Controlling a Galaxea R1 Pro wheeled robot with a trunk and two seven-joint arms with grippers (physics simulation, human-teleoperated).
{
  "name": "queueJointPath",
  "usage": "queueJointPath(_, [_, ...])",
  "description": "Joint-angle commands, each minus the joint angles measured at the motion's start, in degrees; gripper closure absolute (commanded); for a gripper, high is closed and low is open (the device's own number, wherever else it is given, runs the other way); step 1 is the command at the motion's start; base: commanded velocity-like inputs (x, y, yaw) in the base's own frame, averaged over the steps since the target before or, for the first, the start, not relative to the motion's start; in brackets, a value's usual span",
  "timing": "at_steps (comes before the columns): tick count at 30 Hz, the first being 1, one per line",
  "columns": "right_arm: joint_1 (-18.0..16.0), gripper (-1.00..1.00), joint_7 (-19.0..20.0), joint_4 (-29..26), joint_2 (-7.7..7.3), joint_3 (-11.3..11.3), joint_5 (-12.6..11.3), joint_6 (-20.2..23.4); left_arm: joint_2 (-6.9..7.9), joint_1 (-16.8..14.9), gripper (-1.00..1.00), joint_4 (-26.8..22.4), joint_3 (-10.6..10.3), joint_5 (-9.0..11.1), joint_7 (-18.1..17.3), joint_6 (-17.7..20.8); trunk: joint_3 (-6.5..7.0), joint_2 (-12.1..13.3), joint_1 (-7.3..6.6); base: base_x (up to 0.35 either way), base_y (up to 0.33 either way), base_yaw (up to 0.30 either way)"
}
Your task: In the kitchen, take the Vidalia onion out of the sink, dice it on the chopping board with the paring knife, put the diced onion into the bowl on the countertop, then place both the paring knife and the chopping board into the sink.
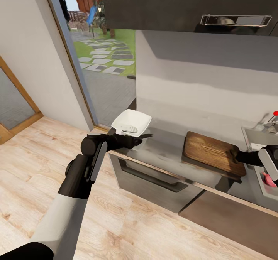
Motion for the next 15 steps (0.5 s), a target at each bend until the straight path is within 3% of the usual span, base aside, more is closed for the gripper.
queueJointPath(1, [0.02,1.0,-0.55,1.51,0.0,0.05,-1.92,0.11,-0.03,-0.06,-1.0,-0.02,0.02,0.08,-0.04,0.3,-0.11,-0.07,0.05,0.0,0.0,0.0])
queueJointPath(8, [0.02,1.0,-0.55,1.51,0.0,0.04,-1.89,0.11,-0.03,-0.06,-1.0,-0.02,0.02,0.07,-0.04,0.3,-0.11,-0.07,0.05,0.0,0.0,0.0])
queueJointPath(9, [0.02,-1.0,-0.55,1.51,0.0,0.06,-1.88,0.11,-0.03,-0.06,-1.0,-0.02,0.02,0.07,-0.04,0.3,-0.11,-0.07,0.05,0.0,0.0,0.0])
queueJointPath(15, [0.02,-1.0,-0.55,1.51,0.01,0.09,-1.91,0.11,-0.03,-0.06,-1.0,-0.02,0.02,0.08,-0.04,0.3,-0.11,-0.07,0.05,0.0,0.0,0.0])
